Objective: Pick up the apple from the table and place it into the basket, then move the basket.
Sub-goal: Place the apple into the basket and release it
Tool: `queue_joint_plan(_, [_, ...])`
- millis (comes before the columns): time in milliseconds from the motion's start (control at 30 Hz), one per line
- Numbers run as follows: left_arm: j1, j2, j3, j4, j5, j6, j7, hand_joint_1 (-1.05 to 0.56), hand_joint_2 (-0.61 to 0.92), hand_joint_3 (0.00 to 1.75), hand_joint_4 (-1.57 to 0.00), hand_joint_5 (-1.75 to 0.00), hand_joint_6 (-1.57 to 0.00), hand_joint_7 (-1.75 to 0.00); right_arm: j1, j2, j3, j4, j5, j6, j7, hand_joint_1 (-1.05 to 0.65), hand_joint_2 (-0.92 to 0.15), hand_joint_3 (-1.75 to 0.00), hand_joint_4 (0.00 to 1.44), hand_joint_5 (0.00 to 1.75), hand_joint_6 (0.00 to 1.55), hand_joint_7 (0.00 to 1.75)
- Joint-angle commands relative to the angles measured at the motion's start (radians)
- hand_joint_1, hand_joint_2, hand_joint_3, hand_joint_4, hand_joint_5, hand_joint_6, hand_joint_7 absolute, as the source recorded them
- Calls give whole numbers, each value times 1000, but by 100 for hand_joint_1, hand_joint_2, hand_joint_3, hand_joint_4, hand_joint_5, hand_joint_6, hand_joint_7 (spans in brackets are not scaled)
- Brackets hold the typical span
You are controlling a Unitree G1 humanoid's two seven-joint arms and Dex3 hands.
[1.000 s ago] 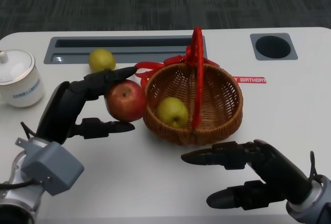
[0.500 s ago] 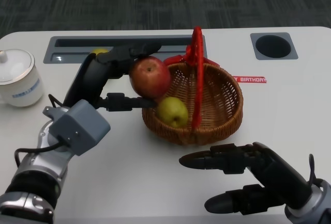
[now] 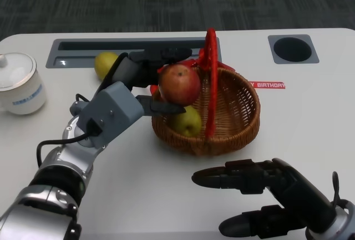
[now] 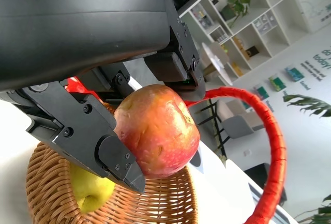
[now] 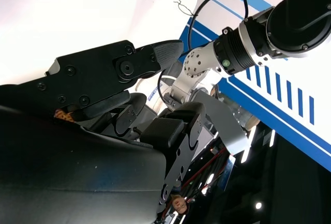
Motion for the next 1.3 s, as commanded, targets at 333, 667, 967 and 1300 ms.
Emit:
queue_joint_plan(333, [-10,47,-64,2,89,-27,27,-59,81,1,-32,0,-33,0,14,-26,-10,-44,5,3,-18,-54,-92,-7,73,0,67,0])
queue_joint_plan(667, [-6,70,-60,-5,80,-77,-8,-72,78,0,-8,-1,-12,-1,-4,-30,-8,-28,19,-8,-13,-54,-92,-6,74,0,67,0])
queue_joint_plan(967, [64,92,-13,-56,-17,-185,-93,-68,79,0,-20,-4,-21,-3,-24,-82,-41,-85,16,-37,-13,-52,-92,-6,75,1,66,0])
queue_joint_plan(1300, [278,138,71,-282,-241,-267,-306,-65,79,1,-46,-5,-44,-4,-60,-189,-113,-164,-19,-1,-13,-54,-92,-10,74,1,65,1])
